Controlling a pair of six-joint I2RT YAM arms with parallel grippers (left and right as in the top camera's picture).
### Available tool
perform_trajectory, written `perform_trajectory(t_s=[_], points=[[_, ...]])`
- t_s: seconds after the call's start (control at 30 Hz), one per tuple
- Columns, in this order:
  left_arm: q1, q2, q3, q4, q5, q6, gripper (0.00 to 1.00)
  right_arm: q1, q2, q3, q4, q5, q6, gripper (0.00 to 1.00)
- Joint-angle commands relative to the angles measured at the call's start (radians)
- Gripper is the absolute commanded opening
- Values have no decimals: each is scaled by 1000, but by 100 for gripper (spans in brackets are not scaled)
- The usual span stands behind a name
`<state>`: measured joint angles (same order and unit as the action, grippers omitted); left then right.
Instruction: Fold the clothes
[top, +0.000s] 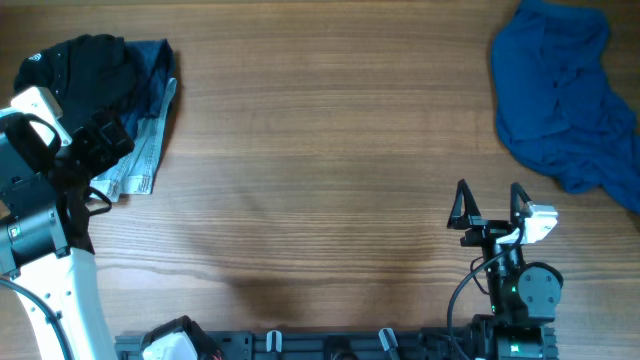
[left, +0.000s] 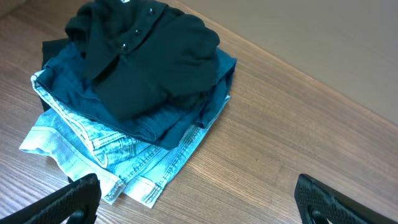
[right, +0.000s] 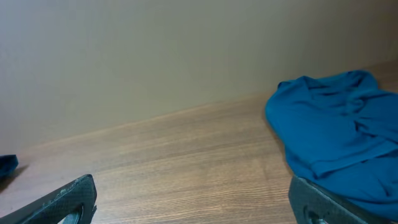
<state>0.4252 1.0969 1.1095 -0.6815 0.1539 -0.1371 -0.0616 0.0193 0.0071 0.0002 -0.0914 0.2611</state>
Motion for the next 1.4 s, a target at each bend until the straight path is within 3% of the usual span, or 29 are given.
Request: perform_trajectory(t_s=[0.0,0.27,0.43,0.67,0.87,1.37], points=[[-5,1,-2,3,5,-9,100,5,-8,-1,3,17,8,100],[-45,-171,-26,-86,62,-10,100,5,-8,-1,3,17,8,100],[-164,-348,-202,7,62,-10,100,5,-8,-1,3,17,8,100],[-288,-584,-616,416,62,-105,100,5,-8,-1,3,17,8,100],[-342,-725,-900,736,62,-111,100,5,-8,-1,3,17,8,100],[-345,-1004,-1047,674,62,-111,100,5,-8,-1,3,17,8,100]])
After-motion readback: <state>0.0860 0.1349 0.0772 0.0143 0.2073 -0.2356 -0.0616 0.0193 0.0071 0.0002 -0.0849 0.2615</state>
